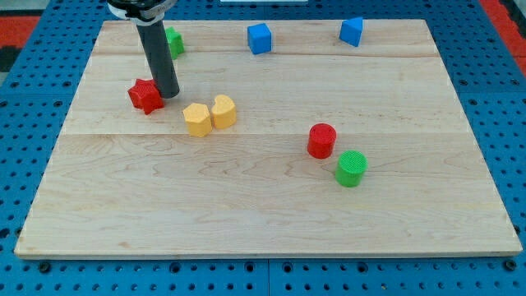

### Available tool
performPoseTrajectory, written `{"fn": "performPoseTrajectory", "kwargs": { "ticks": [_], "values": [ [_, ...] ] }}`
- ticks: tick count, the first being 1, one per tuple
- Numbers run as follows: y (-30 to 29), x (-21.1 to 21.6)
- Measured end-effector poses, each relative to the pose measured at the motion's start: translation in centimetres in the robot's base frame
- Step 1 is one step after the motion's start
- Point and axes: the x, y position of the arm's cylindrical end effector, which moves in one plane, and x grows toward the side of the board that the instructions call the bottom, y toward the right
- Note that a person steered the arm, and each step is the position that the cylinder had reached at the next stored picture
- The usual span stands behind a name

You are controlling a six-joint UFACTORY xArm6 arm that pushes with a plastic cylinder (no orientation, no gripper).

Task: Put the green circle at the bottom side of the blue triangle

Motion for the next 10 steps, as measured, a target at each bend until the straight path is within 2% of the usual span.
{"fn": "performPoseTrajectory", "kwargs": {
  "ticks": [2, 3, 4, 5, 6, 8, 10],
  "values": [
    [3.1, 4.6],
    [3.2, 9.8],
    [12.3, 13.0],
    [21.3, 14.0],
    [24.0, 15.5],
    [33.7, 14.6],
    [31.9, 9.9]
  ]
}}
